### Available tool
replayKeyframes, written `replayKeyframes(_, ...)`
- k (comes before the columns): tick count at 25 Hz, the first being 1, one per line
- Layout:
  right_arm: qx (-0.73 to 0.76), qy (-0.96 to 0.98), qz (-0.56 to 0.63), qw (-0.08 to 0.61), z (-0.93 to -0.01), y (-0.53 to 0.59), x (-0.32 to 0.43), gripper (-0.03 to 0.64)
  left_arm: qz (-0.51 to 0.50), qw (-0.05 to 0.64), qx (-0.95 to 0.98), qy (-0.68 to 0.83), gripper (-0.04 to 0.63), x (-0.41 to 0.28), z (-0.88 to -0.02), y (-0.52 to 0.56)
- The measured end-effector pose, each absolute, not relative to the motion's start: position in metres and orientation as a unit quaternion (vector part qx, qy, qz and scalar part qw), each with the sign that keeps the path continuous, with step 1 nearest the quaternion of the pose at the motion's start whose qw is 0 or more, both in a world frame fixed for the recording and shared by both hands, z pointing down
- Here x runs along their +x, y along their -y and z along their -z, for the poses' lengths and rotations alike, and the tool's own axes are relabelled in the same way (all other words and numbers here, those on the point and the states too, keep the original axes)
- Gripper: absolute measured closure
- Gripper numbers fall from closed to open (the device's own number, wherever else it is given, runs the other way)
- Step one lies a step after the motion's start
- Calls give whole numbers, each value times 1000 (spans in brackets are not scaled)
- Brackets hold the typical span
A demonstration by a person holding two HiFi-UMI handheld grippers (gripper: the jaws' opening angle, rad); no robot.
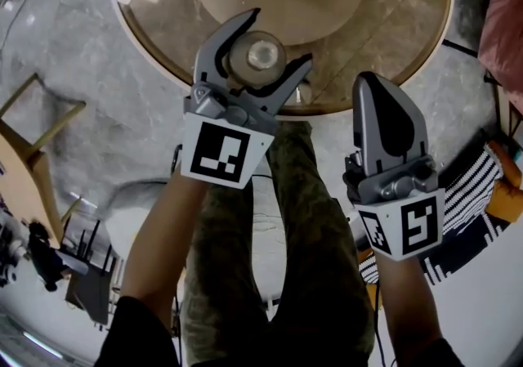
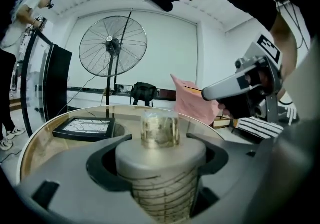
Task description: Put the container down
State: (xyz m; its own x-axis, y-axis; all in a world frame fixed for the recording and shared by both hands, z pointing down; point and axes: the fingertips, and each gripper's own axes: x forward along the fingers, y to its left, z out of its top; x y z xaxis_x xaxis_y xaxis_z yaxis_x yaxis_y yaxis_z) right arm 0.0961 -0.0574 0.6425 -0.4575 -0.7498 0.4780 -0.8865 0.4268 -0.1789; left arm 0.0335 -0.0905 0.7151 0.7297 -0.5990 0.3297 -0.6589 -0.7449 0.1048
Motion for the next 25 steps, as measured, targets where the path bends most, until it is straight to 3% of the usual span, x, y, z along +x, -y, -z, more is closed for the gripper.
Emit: replayKeyframes(25,486,835,-209,152,-634,69,106,595,-256,78,920,286,244,21,-744,62)
